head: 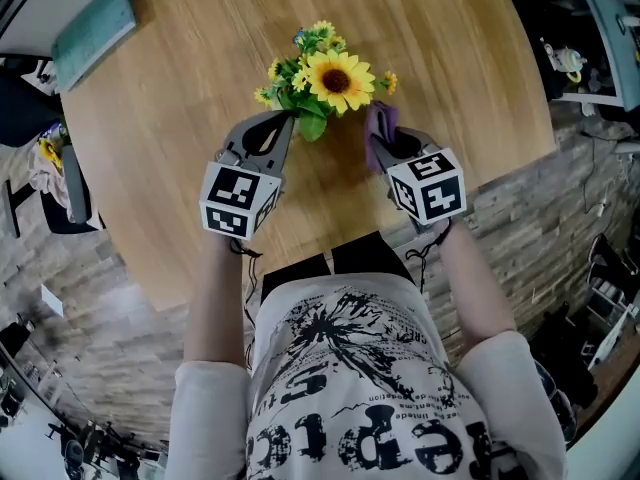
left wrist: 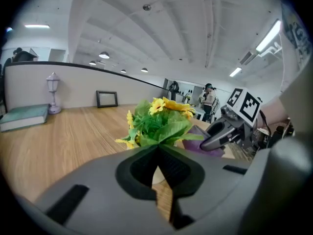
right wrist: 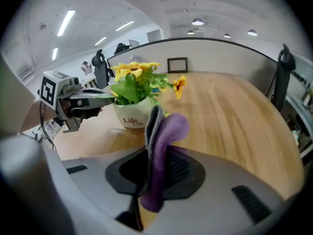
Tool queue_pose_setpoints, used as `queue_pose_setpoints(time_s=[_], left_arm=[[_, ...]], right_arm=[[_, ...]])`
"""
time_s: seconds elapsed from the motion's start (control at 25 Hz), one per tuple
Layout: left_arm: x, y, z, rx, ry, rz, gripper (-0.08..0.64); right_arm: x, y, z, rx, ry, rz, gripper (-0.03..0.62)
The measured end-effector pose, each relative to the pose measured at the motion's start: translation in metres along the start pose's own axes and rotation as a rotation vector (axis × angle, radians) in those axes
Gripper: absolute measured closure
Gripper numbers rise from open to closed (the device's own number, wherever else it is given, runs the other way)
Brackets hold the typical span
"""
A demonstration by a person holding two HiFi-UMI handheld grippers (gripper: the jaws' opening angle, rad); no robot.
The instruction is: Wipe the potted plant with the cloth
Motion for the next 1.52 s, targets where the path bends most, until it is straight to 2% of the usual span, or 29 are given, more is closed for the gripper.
queue_pose_setpoints(time_s=[0.36,0.52,0.68,0.8,1.08,1.24,1.36,1.52], left_arm=[[0.007,0.003,0.0,0.02,0.059,-0.084,0.557],[0.009,0.003,-0.001,0.005,0.138,-0.129,0.557],[0.012,0.002,-0.002,-0.004,0.146,-0.173,0.557],[0.011,0.0,-0.005,-0.007,0.149,-0.198,0.557],[0.005,-0.002,-0.008,-0.037,0.211,-0.174,0.557],[-0.004,-0.005,-0.015,-0.043,0.203,-0.224,0.557],[-0.008,-0.004,-0.017,-0.06,0.208,-0.232,0.557],[-0.008,-0.005,-0.017,-0.057,0.226,-0.225,0.557]], right_arm=[[0.066,0.007,-0.048,0.013,0.127,0.027,0.518],[0.099,-0.004,-0.085,0.003,0.228,0.026,0.518],[0.118,-0.02,-0.129,0.017,0.323,0.017,0.517],[0.113,-0.032,-0.16,0.04,0.4,-0.034,0.518],[0.078,-0.06,-0.224,0.069,0.651,-0.166,0.517],[0.056,-0.075,-0.26,0.092,0.77,-0.236,0.517],[0.032,-0.09,-0.272,0.091,0.847,-0.317,0.517],[0.008,-0.108,-0.262,0.029,0.937,-0.417,0.517]])
Point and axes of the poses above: the fingertips, and each gripper's own axes: y backward along the fingers, x to its right, z out of its underside, the point moved 9 cm from there along y, backward along the fingers, and after that the axes turned 5 degrees about -z, right-handed, at the moved point
